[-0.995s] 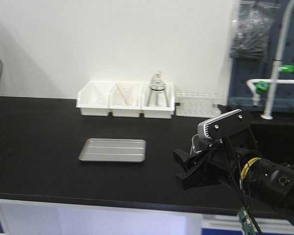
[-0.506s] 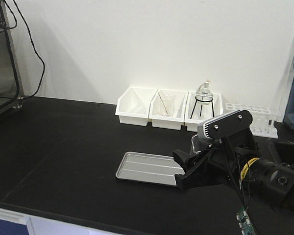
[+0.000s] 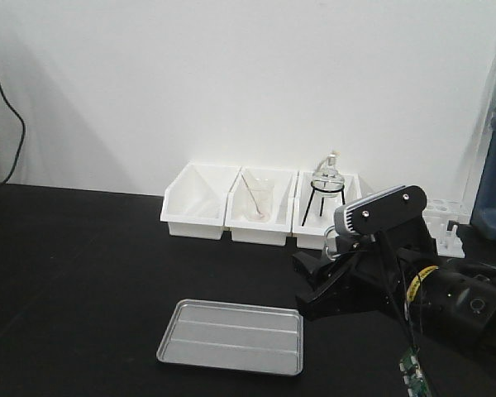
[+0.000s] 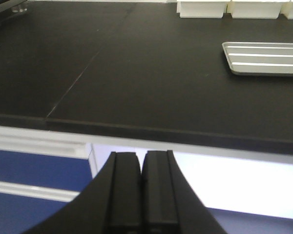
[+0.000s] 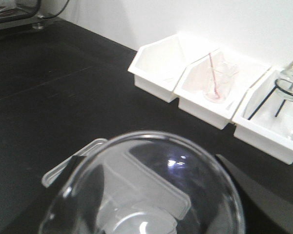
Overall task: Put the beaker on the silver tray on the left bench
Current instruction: 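Hold the beaker in the right gripper while driving to the silver tray, then lower the held beaker onto the silver tray with the right gripper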
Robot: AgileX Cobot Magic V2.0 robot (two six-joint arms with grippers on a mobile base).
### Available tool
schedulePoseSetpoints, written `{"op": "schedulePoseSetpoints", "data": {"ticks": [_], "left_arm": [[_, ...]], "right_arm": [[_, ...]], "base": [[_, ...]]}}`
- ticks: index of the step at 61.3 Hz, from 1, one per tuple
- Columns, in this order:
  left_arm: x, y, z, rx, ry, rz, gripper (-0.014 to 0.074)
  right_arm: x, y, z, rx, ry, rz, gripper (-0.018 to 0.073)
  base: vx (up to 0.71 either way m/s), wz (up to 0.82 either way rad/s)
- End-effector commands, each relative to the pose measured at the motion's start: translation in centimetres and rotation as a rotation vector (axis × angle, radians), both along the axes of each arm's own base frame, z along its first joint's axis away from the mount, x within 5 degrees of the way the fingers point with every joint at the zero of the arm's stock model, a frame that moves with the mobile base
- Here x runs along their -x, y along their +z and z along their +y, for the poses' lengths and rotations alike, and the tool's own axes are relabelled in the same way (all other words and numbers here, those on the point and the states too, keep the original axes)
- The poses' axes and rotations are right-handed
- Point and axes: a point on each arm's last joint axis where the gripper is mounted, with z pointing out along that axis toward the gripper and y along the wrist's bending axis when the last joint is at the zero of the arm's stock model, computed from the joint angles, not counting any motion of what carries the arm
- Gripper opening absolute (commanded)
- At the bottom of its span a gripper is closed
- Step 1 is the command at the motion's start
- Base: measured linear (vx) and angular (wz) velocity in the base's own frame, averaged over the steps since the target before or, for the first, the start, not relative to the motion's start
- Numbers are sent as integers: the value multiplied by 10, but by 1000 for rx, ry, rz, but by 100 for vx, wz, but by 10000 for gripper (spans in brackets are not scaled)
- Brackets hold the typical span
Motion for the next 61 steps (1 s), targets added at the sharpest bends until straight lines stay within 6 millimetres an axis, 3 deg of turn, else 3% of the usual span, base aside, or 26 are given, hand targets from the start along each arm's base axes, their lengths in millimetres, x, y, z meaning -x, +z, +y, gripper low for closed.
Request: {"op": "schedulePoseSetpoints", "data": {"ticks": [1,45,61], "left_arm": [[-2,1,0,9,0,-67,1],[-2,1,0,9,0,-67,1],[-2,1,0,9,0,-67,1]], "right_arm": [[5,27,2,-61,38,-110,-11],[4,25,3,-69,41,-108,-11],[-22,-14,24,-89,132,-88,-11]], "base": [[23,-15],[15,-8],[6,-5]]}}
